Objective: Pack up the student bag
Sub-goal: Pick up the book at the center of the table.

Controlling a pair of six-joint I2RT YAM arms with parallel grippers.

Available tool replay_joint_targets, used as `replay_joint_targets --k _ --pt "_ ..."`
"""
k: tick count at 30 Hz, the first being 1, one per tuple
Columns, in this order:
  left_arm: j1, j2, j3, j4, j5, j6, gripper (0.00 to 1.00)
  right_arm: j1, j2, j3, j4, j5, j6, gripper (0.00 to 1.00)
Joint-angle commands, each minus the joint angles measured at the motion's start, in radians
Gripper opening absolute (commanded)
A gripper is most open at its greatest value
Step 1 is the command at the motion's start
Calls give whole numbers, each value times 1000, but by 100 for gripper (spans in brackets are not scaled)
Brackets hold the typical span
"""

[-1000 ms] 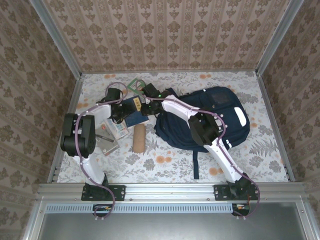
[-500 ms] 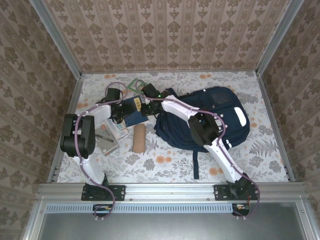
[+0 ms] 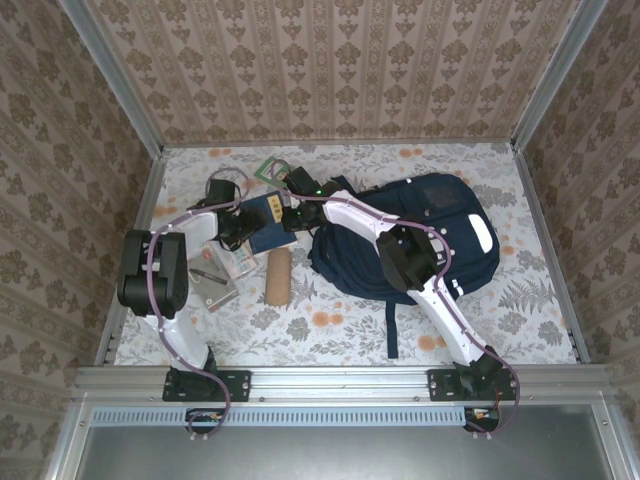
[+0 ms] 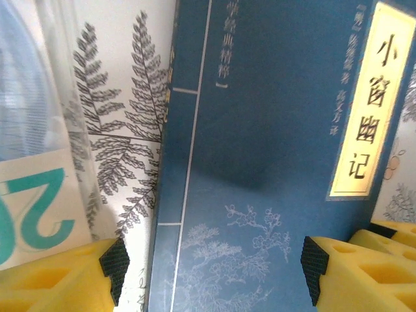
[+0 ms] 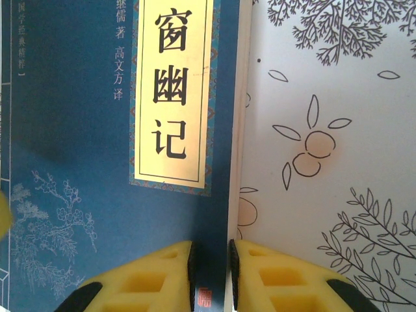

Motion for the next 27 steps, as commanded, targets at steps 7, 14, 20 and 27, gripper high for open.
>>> replay_joint_targets --k 7,14,20,27 --pt "-36 66 18 60 116 21 74 13 27 -25 -59 -27 -5 23" --pt "-60 56 -1 230 307 -21 73 15 28 -26 -56 -45 1 23" --pt "-59 10 -57 420 408 -89 71 15 24 -27 -56 -51 2 23" --pt "-26 -22 -162 733 534 -217 69 14 16 -35 -54 -57 5 22"
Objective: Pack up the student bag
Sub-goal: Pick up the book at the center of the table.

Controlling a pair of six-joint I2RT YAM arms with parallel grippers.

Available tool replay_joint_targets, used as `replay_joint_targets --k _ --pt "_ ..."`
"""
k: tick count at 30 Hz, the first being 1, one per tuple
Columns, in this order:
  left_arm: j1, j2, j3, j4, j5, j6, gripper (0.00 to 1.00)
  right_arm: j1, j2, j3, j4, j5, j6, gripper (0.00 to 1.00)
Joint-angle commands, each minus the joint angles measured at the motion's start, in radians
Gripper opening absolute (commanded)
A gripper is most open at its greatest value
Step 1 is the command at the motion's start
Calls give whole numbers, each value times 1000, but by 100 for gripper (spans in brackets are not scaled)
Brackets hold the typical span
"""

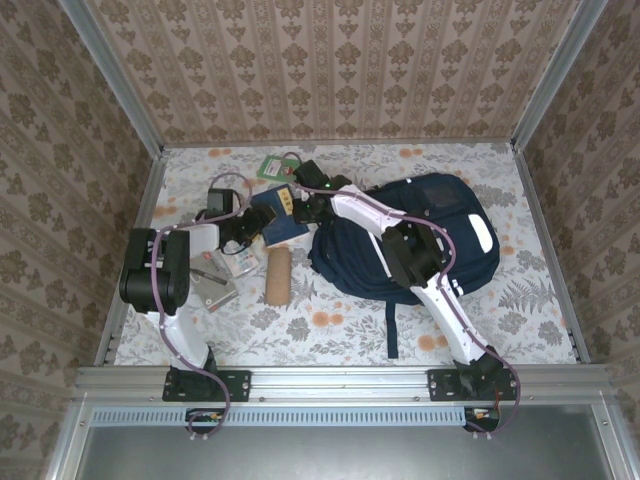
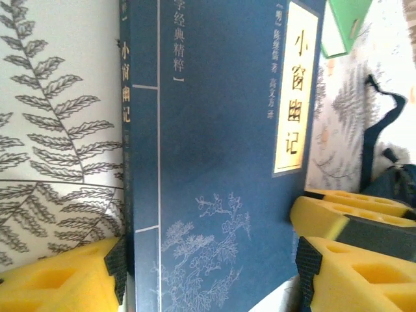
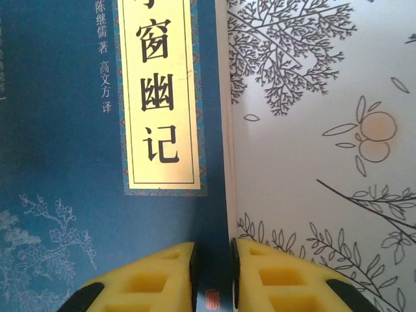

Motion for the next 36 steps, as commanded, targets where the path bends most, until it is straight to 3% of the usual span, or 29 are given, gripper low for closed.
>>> replay_joint_targets --k 1,8,14,19,25,36 --pt "-36 -37 -14 293 268 -88 68 63 19 -38 -46 -106 5 22" --pt "-15 -18 -66 413 284 -140 67 63 0 -62 -33 -104 7 22" --pt "-6 4 -18 160 230 -18 56 62 -18 -71 -38 -88 -1 23" --pt "-4 -5 -5 54 194 57 37 57 -96 -102 -25 -58 -9 23" --pt "1 -32 -5 45 190 62 5 56 -259 -146 -65 12 -42 32" --pt "-9 -175 8 5 198 65 0 33 -639 -571 -154 274 -148 44"
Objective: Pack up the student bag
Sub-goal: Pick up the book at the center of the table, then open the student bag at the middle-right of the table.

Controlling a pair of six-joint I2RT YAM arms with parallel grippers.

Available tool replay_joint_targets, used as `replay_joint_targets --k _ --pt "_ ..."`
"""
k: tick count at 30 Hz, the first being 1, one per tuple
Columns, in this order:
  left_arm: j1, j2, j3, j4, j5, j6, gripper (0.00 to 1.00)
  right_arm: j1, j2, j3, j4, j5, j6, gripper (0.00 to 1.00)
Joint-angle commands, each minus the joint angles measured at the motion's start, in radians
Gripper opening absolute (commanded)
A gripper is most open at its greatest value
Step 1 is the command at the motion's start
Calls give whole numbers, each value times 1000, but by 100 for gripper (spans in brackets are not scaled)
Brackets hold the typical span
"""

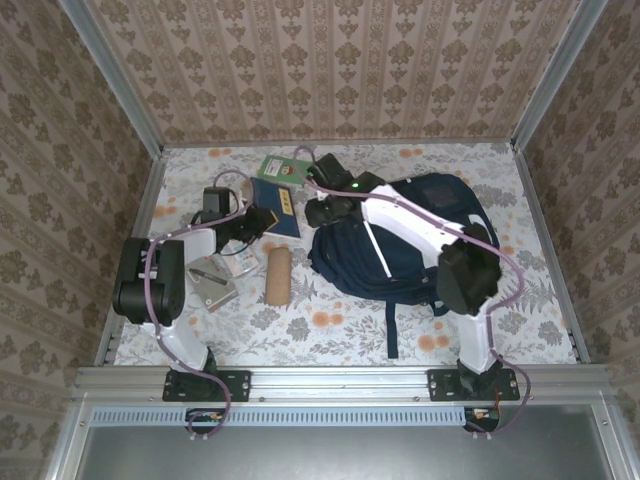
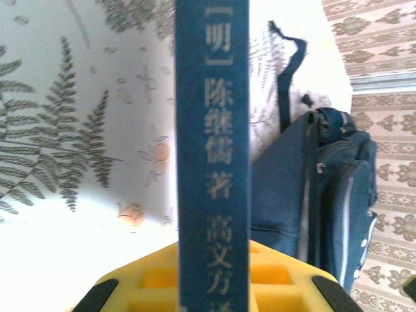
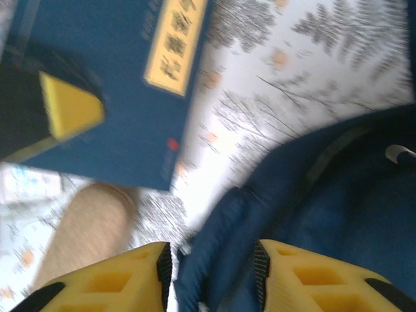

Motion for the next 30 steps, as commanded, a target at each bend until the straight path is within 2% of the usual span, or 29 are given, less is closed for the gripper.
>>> replay_joint_targets --k 1,5,7,12,14,17,19,30 --pt "-12 -87 38 -5 16 28 0 -10 -84 -139 -82 130 -51 44" --pt "-32 -131 31 -18 20 21 0 -11 -146 -276 -82 157 -55 45" --pt "-41 -162 25 -30 9 21 0 -11 -155 -325 -78 158 -47 50" --pt "-50 -231 19 -70 -11 26 0 -11 -133 -386 -38 148 -21 49" --pt "-55 -252 16 -83 -11 29 0 -11 -116 -387 -38 157 -16 41" --pt "-67 -290 10 -115 -22 41 0 -11 -115 -387 -38 169 -11 10" --pt "-75 -318 2 -138 -31 48 0 -11 -138 -375 -47 175 -9 0" --pt "-146 -401 -44 -107 -133 -9 0 -40 -280 -147 -132 163 -20 0"
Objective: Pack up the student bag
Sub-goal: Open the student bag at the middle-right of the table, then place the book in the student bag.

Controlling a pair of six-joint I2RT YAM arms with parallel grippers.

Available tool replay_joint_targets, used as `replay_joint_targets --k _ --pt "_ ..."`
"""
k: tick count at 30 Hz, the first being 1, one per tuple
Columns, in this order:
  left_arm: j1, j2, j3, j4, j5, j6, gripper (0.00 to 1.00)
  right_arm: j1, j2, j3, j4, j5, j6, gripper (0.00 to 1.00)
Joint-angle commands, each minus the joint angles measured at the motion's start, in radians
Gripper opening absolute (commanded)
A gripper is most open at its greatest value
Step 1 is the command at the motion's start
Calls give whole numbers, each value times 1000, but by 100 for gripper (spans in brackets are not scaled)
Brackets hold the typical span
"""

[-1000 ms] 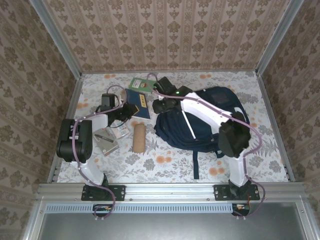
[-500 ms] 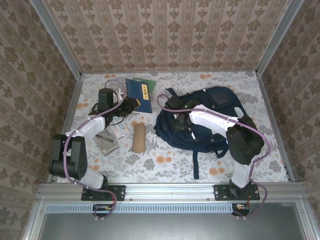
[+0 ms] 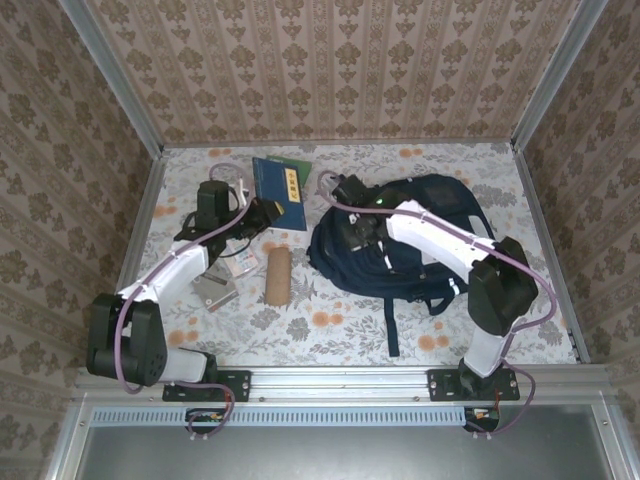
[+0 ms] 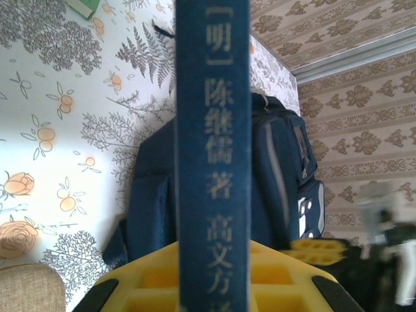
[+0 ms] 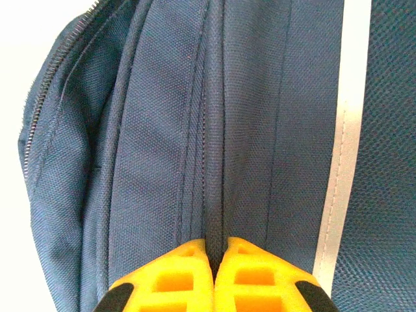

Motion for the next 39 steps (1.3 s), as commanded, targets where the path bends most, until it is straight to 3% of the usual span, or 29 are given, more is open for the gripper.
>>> replay_joint_targets --k 1,10,13,20,29,35,39 --pt "-34 -53 -11 35 -52 -23 0 -27 -88 117 -2 13 -7 0" --pt "-170 -85 -89 212 -177 -174 0 -185 -195 175 59 -201 82 0" --pt "-274 -59 -90 279 -236 -212 0 -215 -215 167 90 -265 103 0" --pt "-426 140 -59 576 -319 -374 0 -239 -244 137 118 -322 131 0" --pt "-570 382 27 796 -412 -461 0 -270 -271 111 151 -355 173 0" --pt "-620 519 117 795 -403 -484 0 -277 -279 87 167 -367 186 0" --pt "-653 600 244 667 -372 -437 0 -279 -277 84 170 -373 187 0"
